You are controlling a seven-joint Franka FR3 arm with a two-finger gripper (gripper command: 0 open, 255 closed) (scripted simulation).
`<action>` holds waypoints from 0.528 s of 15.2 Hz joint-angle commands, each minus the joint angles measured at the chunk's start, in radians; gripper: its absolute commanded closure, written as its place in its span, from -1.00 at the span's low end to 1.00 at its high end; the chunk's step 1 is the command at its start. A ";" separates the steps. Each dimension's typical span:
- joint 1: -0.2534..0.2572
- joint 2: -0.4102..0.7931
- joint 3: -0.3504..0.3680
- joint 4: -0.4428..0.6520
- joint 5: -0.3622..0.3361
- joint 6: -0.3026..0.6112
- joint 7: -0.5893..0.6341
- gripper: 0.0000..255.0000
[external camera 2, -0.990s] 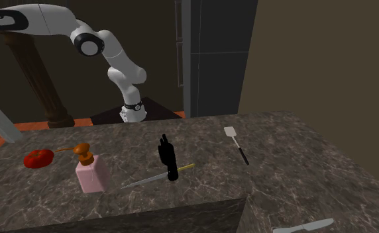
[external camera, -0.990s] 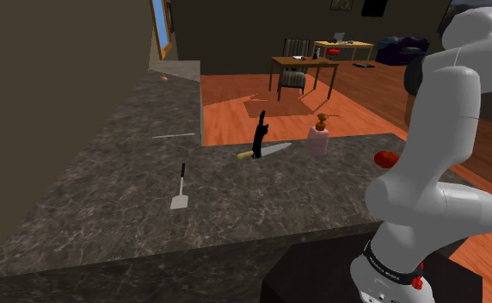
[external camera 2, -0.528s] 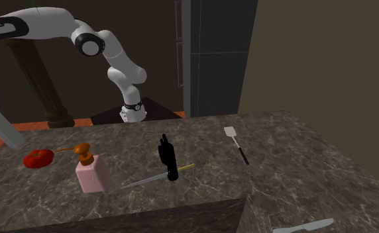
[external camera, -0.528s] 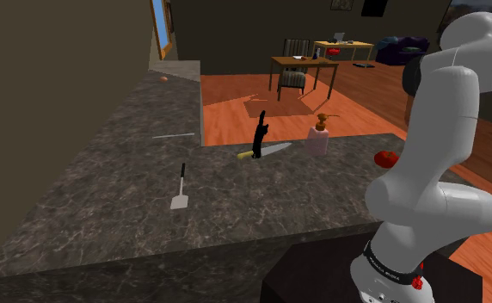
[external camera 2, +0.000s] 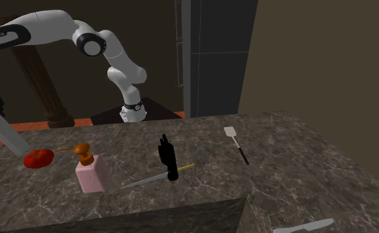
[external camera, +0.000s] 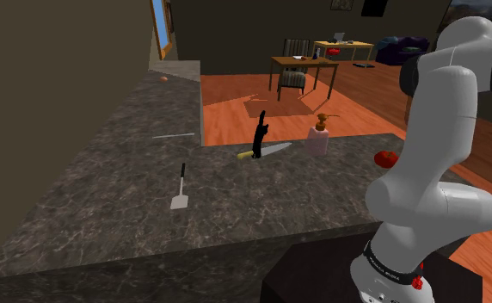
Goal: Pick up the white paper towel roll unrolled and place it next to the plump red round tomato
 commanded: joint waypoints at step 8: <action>0.010 0.016 0.008 -0.082 0.015 0.090 -0.021 1.00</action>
